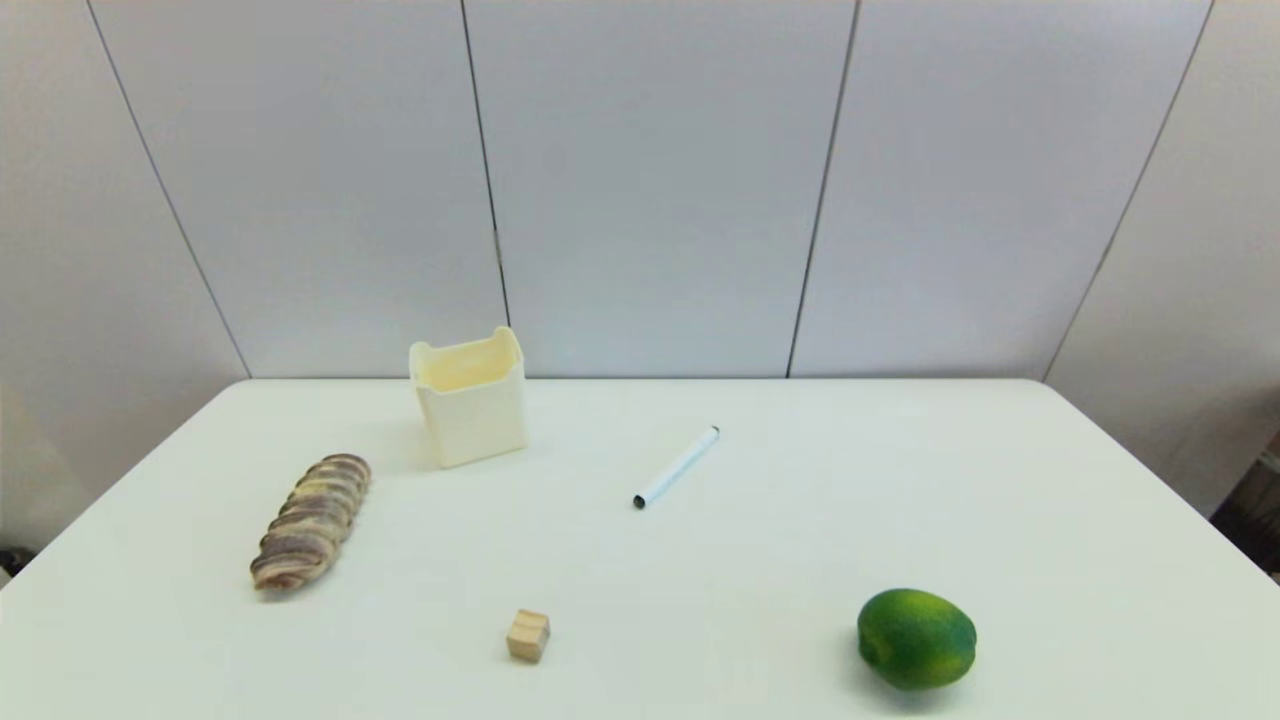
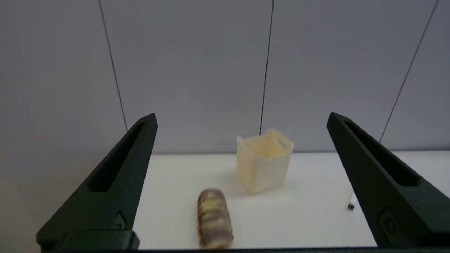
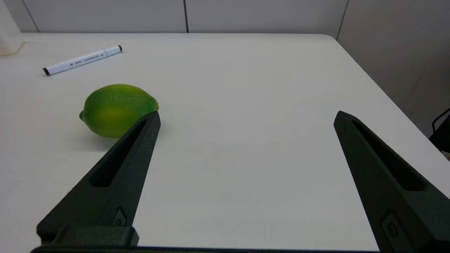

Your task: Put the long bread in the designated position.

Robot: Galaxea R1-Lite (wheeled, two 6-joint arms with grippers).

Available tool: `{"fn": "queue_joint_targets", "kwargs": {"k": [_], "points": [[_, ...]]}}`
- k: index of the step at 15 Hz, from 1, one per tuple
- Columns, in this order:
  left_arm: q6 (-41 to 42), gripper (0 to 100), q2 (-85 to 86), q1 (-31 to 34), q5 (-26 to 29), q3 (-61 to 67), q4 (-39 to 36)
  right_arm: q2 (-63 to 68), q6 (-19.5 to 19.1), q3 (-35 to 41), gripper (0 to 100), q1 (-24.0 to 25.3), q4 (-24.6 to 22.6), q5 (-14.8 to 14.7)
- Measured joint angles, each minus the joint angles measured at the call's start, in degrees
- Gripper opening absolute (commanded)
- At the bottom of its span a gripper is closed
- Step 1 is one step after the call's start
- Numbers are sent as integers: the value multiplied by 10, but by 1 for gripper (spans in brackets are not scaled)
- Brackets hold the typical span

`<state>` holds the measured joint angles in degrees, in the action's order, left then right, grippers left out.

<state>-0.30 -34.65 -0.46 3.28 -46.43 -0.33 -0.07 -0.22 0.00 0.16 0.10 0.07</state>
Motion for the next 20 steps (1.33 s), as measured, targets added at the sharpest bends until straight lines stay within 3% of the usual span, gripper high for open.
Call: {"fn": "queue_joint_targets", "kwargs": {"k": [6, 17, 20], "points": [[49, 100, -332, -7, 27, -192, 4, 0, 0, 0, 100, 0, 0, 0], [72, 100, -583, 5, 23, -216, 174, 0, 0, 0, 100, 0, 0, 0], [66, 100, -619, 11, -17, -215, 189, 0, 0, 0, 100, 0, 0, 0]]}}
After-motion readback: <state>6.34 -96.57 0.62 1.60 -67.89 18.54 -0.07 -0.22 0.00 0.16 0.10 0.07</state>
